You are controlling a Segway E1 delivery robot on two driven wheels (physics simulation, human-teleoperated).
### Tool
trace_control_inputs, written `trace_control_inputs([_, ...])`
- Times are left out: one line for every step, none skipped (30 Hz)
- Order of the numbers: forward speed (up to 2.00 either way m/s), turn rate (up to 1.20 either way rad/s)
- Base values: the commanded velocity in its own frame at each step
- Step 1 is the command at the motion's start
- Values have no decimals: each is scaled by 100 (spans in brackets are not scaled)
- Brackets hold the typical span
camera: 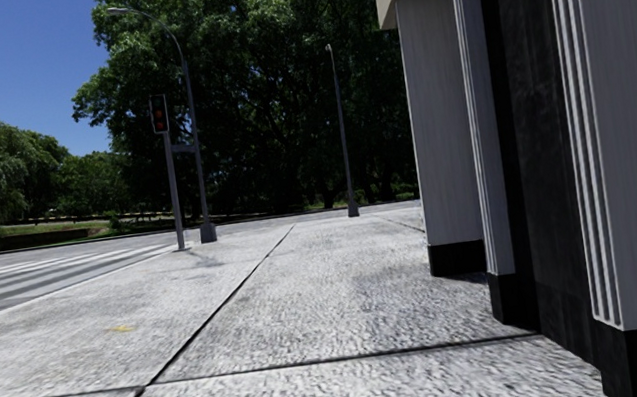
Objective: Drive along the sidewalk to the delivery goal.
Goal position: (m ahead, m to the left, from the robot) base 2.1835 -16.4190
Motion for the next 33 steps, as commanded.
trace_control_inputs([200,0])
trace_control_inputs([200,0])
trace_control_inputs([200,0])
trace_control_inputs([200,0])
trace_control_inputs([200,0])
trace_control_inputs([200,0])
trace_control_inputs([200,0])
trace_control_inputs([200,0])
trace_control_inputs([200,0])
trace_control_inputs([200,0])
trace_control_inputs([200,0])
trace_control_inputs([200,0])
trace_control_inputs([200,0])
trace_control_inputs([200,0])
trace_control_inputs([200,0])
trace_control_inputs([200,0])
trace_control_inputs([200,0])
trace_control_inputs([200,0])
trace_control_inputs([200,0])
trace_control_inputs([200,0])
trace_control_inputs([200,0])
trace_control_inputs([200,0])
trace_control_inputs([200,0])
trace_control_inputs([200,0])
trace_control_inputs([200,0])
trace_control_inputs([200,0])
trace_control_inputs([200,0])
trace_control_inputs([200,0])
trace_control_inputs([200,0])
trace_control_inputs([200,0])
trace_control_inputs([200,0])
trace_control_inputs([200,0])
trace_control_inputs([200,0])
